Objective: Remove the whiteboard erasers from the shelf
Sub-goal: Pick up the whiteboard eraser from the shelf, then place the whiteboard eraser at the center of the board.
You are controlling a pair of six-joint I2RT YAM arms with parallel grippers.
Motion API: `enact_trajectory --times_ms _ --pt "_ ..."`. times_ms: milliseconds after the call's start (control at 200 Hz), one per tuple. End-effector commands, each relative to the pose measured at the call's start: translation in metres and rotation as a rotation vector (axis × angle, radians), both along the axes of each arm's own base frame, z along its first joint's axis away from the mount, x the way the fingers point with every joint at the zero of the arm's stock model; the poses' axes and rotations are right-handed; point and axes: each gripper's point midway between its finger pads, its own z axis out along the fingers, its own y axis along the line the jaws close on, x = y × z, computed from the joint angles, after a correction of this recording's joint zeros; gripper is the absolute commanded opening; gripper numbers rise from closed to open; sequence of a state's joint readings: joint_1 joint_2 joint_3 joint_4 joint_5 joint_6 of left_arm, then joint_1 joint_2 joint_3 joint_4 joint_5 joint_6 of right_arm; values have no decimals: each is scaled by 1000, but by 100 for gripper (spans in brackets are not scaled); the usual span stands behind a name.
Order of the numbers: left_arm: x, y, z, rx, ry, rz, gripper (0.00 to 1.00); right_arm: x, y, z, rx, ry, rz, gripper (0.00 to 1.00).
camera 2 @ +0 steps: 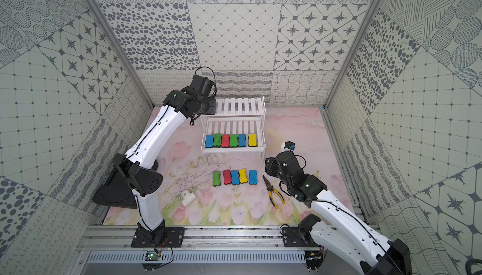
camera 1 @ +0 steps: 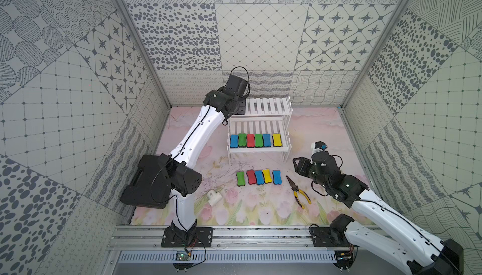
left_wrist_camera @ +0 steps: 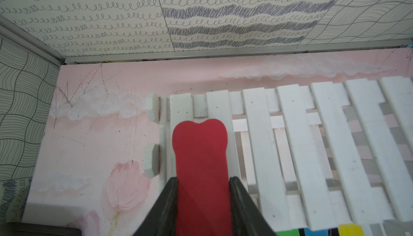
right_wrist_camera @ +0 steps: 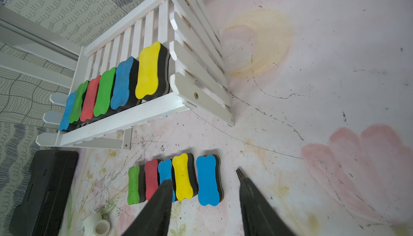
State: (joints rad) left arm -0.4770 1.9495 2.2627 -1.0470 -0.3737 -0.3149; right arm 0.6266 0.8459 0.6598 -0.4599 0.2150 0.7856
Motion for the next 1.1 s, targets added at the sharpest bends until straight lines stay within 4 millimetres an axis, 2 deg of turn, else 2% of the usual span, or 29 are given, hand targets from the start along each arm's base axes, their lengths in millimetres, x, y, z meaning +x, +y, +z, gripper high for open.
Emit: enact_trajectory --times_ms 0,130,240,295,380,575,685,820,1096 --pt "-7 1 14 -20 -17 -14 38 5 2 11 24 -35 -3 52" --pt "-19 3 38 -54 -69 -14 38 6 2 13 27 -40 -4 52" --pt "-41 7 56 -92 -113 -18 38 6 2 14 30 -39 -5 52" --pt "-56 11 57 -98 -128 -18 39 6 3 15 33 -41 -3 52" --pt "-79 20 46 -103 -134 -7 39 6 3 14 35 -40 -1 52" --pt "-135 48 -8 -118 -79 61 40 4 4 10 45 -28 2 52" --pt "-161 54 -36 -138 -48 82 40 3 4 7 50 -21 2 52" --pt "-185 52 -77 -175 10 94 40 3 3 3 48 -15 -1 52" --pt "-210 21 -183 -331 210 82 39 2 2 -1 46 -6 -12 52"
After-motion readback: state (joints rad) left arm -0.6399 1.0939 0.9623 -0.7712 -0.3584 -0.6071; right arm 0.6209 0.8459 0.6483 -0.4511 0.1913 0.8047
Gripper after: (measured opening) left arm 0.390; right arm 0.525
